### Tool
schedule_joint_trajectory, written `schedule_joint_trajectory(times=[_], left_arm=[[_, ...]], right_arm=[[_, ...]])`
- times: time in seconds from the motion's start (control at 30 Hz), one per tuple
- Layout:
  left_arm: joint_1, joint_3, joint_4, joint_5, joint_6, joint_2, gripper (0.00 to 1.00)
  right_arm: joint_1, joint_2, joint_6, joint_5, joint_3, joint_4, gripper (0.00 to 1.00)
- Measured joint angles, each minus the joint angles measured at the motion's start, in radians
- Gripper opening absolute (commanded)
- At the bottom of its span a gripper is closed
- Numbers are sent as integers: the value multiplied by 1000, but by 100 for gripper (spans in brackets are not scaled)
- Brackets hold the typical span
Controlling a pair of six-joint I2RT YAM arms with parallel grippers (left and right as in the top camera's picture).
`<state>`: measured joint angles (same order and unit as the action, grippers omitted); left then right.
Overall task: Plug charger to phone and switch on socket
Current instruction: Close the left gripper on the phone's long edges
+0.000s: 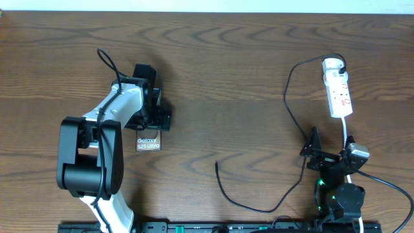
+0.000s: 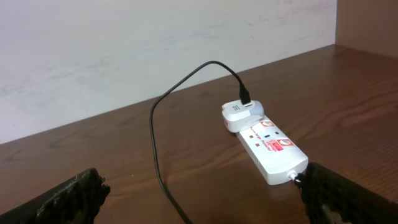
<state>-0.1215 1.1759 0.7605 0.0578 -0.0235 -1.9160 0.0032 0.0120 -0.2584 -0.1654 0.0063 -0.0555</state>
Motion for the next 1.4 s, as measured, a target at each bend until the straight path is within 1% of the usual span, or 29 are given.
schedule_joint_trajectory(times=[0.33, 0.43, 0.93, 1.03, 1.2, 1.4], left_arm=[[0, -1, -1, 0, 0, 0, 100], [0, -1, -1, 0, 0, 0, 94], [0, -1, -2, 0, 0, 0, 93], [0, -1, -3, 0, 0, 0, 90], [0, -1, -3, 0, 0, 0, 89], [0, -1, -3, 0, 0, 0, 84]], right_arm=[[0, 0, 0, 0, 0, 0, 99], [0, 0, 0, 0, 0, 0, 99], [0, 0, 0, 0, 0, 0, 99], [0, 0, 0, 0, 0, 0, 99], [0, 0, 0, 0, 0, 0, 99], [0, 0, 0, 0, 0, 0, 99]])
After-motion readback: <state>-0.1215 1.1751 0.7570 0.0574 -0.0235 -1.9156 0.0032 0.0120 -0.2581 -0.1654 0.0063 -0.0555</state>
